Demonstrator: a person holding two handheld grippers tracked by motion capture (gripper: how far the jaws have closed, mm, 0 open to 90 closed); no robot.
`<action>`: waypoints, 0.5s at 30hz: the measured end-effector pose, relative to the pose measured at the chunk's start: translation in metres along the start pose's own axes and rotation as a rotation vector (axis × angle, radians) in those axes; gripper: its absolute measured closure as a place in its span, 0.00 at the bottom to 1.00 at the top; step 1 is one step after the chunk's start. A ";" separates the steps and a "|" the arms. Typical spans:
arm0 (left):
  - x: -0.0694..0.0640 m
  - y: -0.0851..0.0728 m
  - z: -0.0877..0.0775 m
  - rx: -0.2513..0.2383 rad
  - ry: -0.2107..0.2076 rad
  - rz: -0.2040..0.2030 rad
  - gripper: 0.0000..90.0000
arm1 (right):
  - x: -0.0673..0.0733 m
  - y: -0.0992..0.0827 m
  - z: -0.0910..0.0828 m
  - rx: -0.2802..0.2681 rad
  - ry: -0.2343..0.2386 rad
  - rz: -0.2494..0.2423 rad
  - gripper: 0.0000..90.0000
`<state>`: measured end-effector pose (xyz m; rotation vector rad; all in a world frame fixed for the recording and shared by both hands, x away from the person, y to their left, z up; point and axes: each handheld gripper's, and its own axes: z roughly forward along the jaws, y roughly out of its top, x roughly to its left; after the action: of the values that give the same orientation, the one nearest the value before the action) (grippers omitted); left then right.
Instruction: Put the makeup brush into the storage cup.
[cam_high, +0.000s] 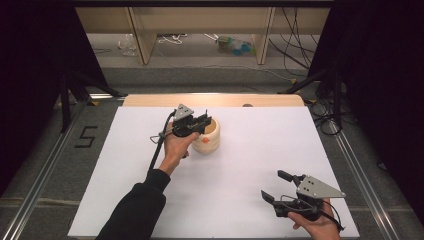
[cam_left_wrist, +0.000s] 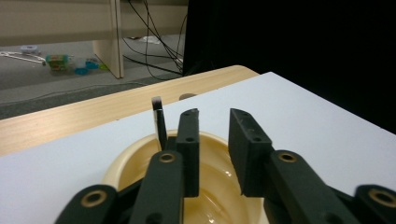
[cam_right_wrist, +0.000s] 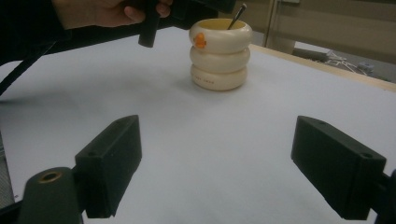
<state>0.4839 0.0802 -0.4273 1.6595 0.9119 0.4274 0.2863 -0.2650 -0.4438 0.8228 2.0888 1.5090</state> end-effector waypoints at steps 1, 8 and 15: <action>0.000 0.001 -0.001 0.004 -0.002 0.004 0.78 | 0.000 0.001 -0.002 0.018 -0.008 -0.009 0.19; -0.002 0.003 -0.007 0.012 -0.011 -0.014 0.61 | 0.001 0.001 -0.002 0.022 -0.007 0.004 0.19; -0.001 0.006 -0.013 0.022 -0.002 -0.040 0.47 | 0.000 0.001 -0.002 0.011 -0.007 -0.007 0.19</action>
<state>0.4762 0.0882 -0.4179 1.6584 0.9495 0.3902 0.2849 -0.2658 -0.4421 0.8232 2.0942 1.4906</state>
